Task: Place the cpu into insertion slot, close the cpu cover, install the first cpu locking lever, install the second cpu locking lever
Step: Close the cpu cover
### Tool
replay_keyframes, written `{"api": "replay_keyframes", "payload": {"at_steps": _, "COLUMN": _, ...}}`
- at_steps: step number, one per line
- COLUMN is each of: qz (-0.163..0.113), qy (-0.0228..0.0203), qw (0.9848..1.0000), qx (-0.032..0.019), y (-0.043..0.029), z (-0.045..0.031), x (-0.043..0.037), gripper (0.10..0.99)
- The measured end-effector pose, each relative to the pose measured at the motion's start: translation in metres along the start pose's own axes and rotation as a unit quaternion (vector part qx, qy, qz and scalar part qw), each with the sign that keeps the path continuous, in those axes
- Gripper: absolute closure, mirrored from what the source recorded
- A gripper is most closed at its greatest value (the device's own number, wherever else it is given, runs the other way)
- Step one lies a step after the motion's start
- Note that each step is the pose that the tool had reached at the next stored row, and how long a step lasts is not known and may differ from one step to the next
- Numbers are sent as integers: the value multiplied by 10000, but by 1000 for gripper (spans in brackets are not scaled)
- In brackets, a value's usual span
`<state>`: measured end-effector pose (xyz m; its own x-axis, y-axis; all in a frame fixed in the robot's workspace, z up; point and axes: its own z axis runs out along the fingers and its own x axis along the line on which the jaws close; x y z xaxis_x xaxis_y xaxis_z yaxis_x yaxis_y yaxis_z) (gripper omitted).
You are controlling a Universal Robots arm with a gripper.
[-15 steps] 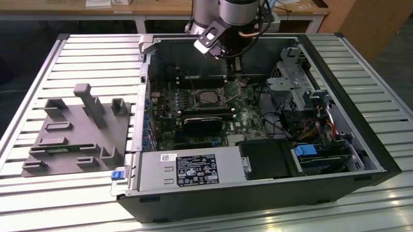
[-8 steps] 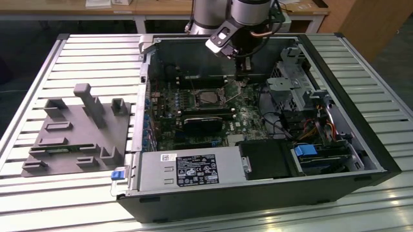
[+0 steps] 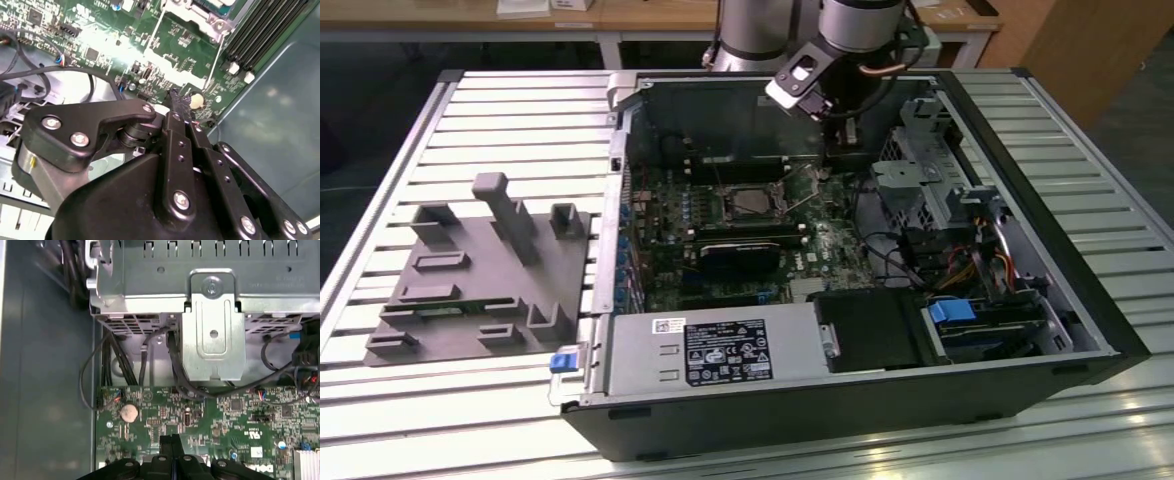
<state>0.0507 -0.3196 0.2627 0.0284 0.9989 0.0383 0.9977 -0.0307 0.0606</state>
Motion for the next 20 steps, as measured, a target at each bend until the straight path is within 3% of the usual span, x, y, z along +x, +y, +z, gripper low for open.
{"api": "replay_keyframes", "payload": {"at_steps": 7, "qz": 1, "qy": -1, "qw": 10000, "qx": 29, "y": 44, "z": 107, "x": -3, "gripper": 984}}
{"api": "replay_keyframes", "payload": {"at_steps": 17, "qz": 2, "qy": -2, "qw": 10000, "qx": 56, "y": 38, "z": 289, "x": -10, "gripper": 984}}
{"api": "replay_keyframes", "payload": {"at_steps": 20, "qz": 2, "qy": -4, "qw": 10000, "qx": 59, "y": 37, "z": 303, "x": -10, "gripper": 984}}
